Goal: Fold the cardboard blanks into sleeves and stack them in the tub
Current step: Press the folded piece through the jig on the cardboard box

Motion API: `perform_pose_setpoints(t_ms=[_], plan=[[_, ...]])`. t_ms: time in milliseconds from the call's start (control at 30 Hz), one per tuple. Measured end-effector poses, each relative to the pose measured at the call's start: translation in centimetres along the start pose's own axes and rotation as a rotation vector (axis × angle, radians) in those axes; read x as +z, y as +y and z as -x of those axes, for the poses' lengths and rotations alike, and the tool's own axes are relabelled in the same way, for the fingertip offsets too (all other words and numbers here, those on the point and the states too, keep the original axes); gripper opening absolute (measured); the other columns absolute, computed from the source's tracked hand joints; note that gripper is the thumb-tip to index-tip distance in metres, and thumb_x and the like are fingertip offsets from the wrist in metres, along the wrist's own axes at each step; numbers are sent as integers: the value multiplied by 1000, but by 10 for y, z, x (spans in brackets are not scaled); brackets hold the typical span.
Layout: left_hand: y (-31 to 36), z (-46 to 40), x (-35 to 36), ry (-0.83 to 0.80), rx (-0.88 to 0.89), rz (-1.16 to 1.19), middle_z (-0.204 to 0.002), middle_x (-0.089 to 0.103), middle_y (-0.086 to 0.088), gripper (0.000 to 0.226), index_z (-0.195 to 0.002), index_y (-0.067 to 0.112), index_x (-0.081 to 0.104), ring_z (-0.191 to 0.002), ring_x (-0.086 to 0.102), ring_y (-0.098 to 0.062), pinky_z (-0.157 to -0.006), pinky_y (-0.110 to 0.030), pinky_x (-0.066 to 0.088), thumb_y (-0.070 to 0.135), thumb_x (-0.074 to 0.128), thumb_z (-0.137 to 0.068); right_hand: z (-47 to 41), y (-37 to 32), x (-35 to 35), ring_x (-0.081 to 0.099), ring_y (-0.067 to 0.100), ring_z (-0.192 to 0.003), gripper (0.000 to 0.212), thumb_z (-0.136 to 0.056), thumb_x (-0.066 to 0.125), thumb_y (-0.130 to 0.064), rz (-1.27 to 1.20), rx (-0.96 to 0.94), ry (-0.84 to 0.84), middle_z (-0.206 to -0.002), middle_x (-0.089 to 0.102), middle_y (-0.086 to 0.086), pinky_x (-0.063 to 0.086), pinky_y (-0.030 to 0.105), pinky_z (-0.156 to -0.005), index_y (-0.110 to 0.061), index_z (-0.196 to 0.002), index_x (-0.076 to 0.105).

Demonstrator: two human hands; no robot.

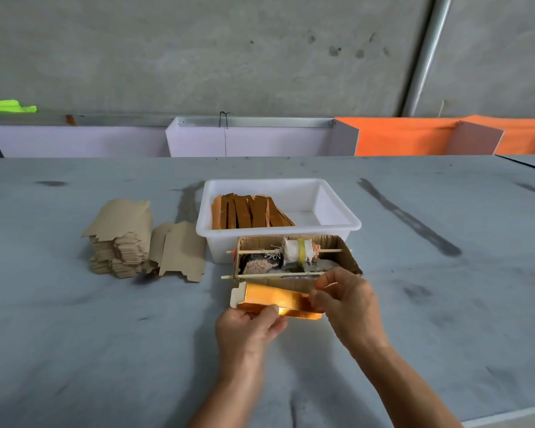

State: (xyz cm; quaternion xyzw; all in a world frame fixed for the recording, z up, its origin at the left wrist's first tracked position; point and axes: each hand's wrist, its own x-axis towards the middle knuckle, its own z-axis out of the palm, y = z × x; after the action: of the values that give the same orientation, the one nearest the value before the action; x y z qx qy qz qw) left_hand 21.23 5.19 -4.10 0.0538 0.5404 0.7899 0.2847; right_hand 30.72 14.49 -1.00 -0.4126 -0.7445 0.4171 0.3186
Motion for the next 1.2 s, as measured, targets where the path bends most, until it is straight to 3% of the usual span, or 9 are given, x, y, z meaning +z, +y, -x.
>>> perform_pose_setpoints(t_ms=[133,333,533,700,867,1067,1200], plan=[[7,3,-6,44,-3,27,-69,63,-16,16,-75,-2,60,-59,61,-24,-50,-24,56,-17,62,-77,1,9,-2,65,18,-68,17,-82,67,-3,83,-18,22,-67,69,-2,47,25,-61,-17,-74,66],[13,12,-9,25,78,121,-77,68,-19,14,-85,-2,63,-67,66,-31,-54,-27,57,-15,60,-80,27,-2,-3,58,4,-57,18,-77,73,-5,-256,-133,76,-64,69,-5,44,18,-56,-21,-72,68],[7,26,0,-13,84,134,-69,71,-15,12,-83,-2,65,-63,70,-28,-54,-28,57,-12,58,-83,44,-8,12,62,17,-63,18,-76,70,6,-531,-87,-61,-64,69,6,51,26,-63,-11,-72,69],[9,29,0,-9,108,130,-71,71,-16,12,-84,-2,66,-66,70,-30,-57,-31,58,-12,59,-81,43,-7,17,64,17,-65,11,-78,69,5,-531,-95,-102,-67,70,8,53,28,-67,-6,-77,69],[9,28,-2,-19,119,88,-74,71,-19,10,-87,-4,67,-68,70,-30,-62,-34,60,-11,60,-82,41,-9,16,65,13,-61,19,-78,68,7,-567,-104,-156,-65,70,8,51,19,-62,-10,-72,70],[6,26,-4,-21,119,70,-80,69,-26,11,-92,-10,65,-74,68,-39,-66,-41,60,-12,59,-83,39,-11,14,59,10,-54,20,-78,68,7,-511,-126,-210,-64,69,7,49,19,-55,-12,-74,71],[6,26,-6,-4,110,66,-77,70,-24,10,-89,-7,66,-70,69,-34,-61,-35,59,-11,61,-81,39,-12,13,54,8,-50,16,-79,68,5,-463,-116,-222,-63,69,4,48,18,-52,-11,-77,71]])
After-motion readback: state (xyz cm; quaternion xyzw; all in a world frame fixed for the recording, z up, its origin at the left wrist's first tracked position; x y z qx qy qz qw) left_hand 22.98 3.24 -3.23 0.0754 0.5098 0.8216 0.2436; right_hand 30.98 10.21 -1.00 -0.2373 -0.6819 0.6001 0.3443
